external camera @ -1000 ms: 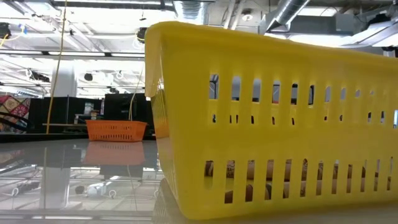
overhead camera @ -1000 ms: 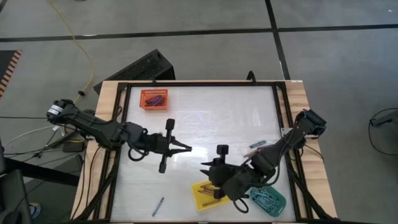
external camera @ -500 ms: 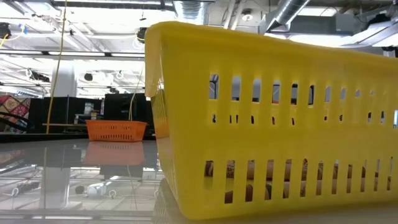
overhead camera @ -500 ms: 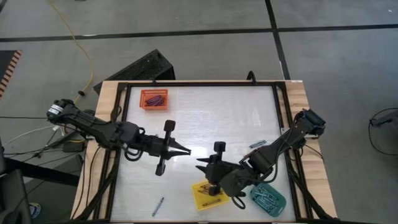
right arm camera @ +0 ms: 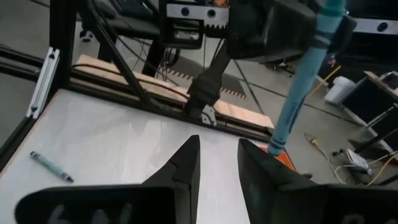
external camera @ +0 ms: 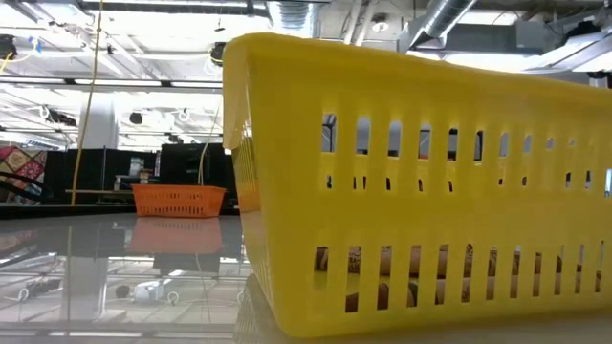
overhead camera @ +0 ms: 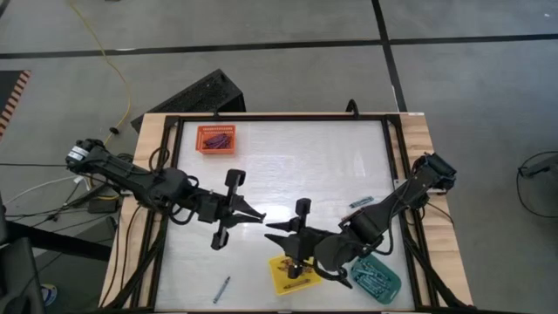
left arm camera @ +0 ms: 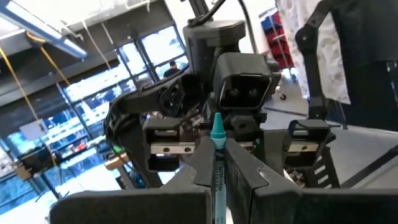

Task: Sort crayons
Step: Put the green crayon into the green bin

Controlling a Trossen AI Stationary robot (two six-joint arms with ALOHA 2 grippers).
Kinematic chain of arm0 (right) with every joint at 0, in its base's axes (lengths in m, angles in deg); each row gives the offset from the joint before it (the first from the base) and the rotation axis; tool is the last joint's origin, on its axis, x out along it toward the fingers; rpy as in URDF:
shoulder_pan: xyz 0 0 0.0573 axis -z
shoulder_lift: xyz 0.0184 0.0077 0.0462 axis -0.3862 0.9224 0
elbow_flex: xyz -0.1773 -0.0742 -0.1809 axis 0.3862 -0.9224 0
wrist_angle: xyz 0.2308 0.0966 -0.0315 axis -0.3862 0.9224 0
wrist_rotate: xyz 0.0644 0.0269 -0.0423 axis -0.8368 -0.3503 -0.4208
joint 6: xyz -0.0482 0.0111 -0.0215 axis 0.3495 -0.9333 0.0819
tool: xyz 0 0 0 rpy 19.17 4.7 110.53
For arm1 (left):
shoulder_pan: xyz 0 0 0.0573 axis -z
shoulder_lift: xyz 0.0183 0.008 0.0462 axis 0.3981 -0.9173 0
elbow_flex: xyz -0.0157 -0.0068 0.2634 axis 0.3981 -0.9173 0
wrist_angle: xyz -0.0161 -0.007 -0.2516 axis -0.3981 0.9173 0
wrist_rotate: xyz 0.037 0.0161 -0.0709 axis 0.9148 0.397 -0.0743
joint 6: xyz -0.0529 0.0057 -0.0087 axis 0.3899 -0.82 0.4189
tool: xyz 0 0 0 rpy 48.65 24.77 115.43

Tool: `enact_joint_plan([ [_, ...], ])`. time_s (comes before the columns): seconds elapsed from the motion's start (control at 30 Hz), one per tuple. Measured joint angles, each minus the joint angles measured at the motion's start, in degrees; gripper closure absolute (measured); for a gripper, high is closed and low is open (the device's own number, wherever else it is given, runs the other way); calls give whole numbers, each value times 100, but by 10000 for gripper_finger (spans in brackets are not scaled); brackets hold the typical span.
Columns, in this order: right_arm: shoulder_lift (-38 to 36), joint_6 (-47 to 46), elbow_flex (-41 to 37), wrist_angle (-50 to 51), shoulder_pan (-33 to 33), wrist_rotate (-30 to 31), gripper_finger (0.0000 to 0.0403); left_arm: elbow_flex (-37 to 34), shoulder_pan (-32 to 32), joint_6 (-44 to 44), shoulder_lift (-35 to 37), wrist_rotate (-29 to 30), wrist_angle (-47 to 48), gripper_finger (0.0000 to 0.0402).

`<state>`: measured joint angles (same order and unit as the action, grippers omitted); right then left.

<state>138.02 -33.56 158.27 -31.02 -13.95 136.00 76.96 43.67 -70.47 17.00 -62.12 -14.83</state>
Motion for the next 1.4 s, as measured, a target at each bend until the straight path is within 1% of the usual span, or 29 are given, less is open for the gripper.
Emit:
enact_joint_plan([
  [0.27, -74, 161, 2, -185, 31, 57, 300, 0, 46, -13, -2, -127, -111, 401],
  [0.37, -101, 185, 2, -228, 23, 136, 300, 0, 46, 75, -2, -279, -114, 401],
  [0.63, -136, 307, 2, -382, 22, 135, 300, 0, 50, 116, -2, -282, -82, 401],
  [0.8, -136, 325, 2, -516, 110, -299, 300, 0, 50, 120, -20, -379, -118, 401],
  [1.0, -136, 334, 2, -578, 243, -363, 300, 0, 50, 127, -22, -395, -118, 401],
  [1.17, -136, 336, 2, -617, 368, -608, 300, 0, 50, 131, -22, -403, -108, 401],
  [1.3, -136, 351, 2, -598, 384, -593, 300, 0, 52, 130, -22, -223, 45, 401],
  [1.4, -136, 504, 2, -604, 298, -360, 300, 0, 52, 133, -28, -197, 166, 399],
])
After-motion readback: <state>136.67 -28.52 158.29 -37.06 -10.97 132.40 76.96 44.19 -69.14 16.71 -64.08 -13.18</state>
